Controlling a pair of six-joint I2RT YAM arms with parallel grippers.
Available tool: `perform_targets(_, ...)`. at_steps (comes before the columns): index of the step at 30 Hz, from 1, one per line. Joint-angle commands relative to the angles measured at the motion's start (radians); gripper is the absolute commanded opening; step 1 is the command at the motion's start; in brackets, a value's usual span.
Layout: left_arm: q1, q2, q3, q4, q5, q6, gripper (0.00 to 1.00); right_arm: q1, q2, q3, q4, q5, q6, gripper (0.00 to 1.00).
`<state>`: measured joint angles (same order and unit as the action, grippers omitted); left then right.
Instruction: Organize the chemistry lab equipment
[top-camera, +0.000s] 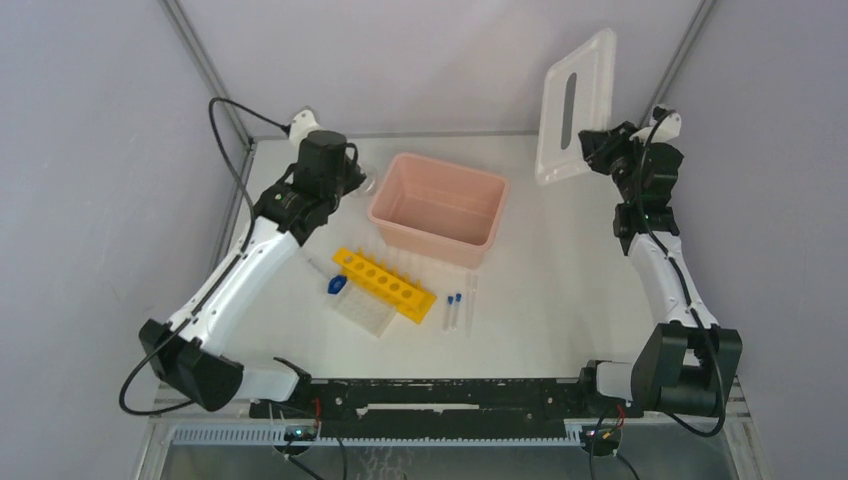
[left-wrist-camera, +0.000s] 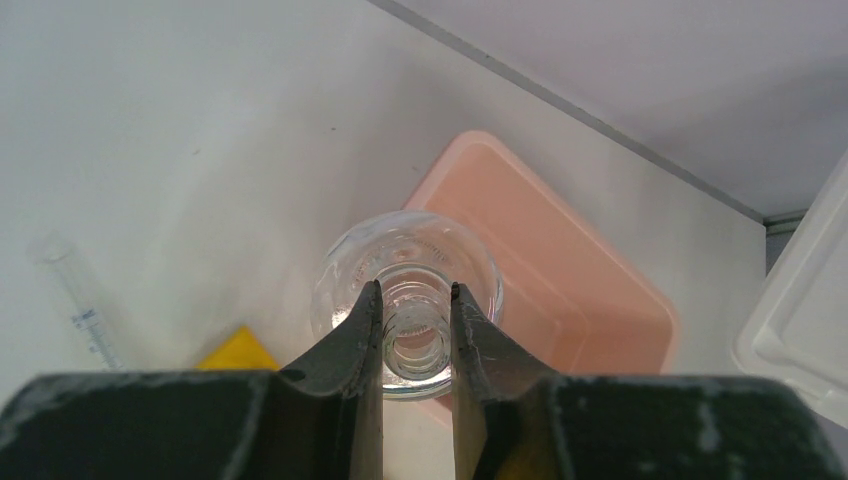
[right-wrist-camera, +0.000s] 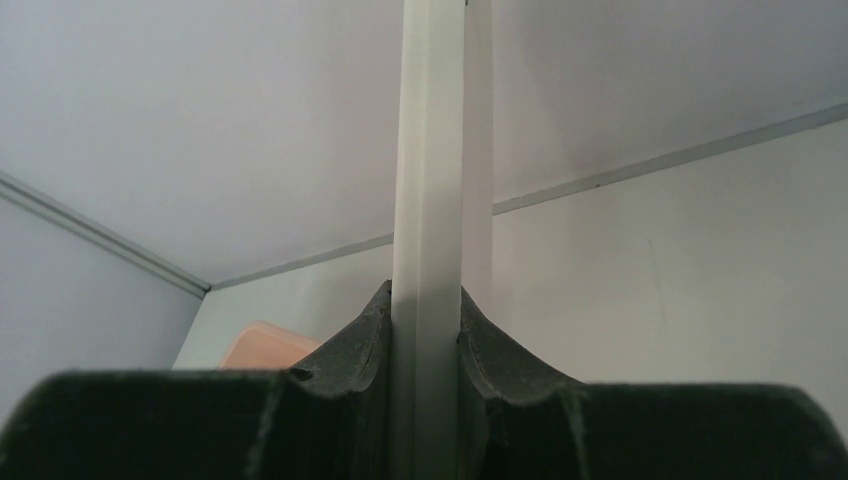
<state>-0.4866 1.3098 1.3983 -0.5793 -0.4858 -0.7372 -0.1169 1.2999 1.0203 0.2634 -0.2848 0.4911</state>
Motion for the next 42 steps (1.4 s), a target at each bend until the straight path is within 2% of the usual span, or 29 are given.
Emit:
perform_targets(1, -0.037, 0.085, 0.131, 0.115, 0.029, 0.045, 0.00, -0.029, -0.092, -0.042, 0.134, 0.060, 0.045, 0.00)
perform_targets(10, -0.077, 0.304, 0.272, 0.164, 0.120, 0.074, 0.00, -0.047, -0.169, -0.120, 0.119, 0.122, 0.035, 0.00)
perform_targets(16, -0.085, 0.406, 0.308, 0.177, 0.166, 0.077, 0.00, -0.051, -0.198, -0.149, 0.100, 0.134, 0.036, 0.00)
perform_targets(23, -0.085, 0.553, 0.408, 0.073, 0.199, 0.092, 0.00, -0.023, -0.211, -0.200, 0.121, 0.166, 0.037, 0.00)
perform_targets(26, -0.084, 0.605, 0.444, 0.046, 0.198, 0.098, 0.00, -0.009, -0.212, -0.224, 0.137, 0.178, 0.035, 0.00)
perform_targets(36, -0.086, 0.707, 0.433, 0.080, 0.189, 0.106, 0.00, 0.003, -0.203, -0.312, 0.201, 0.173, 0.054, 0.00)
perform_targets(42, -0.099, 0.757, 0.459, 0.071, 0.139, 0.136, 0.00, 0.014, -0.185, -0.342, 0.237, 0.170, 0.070, 0.00)
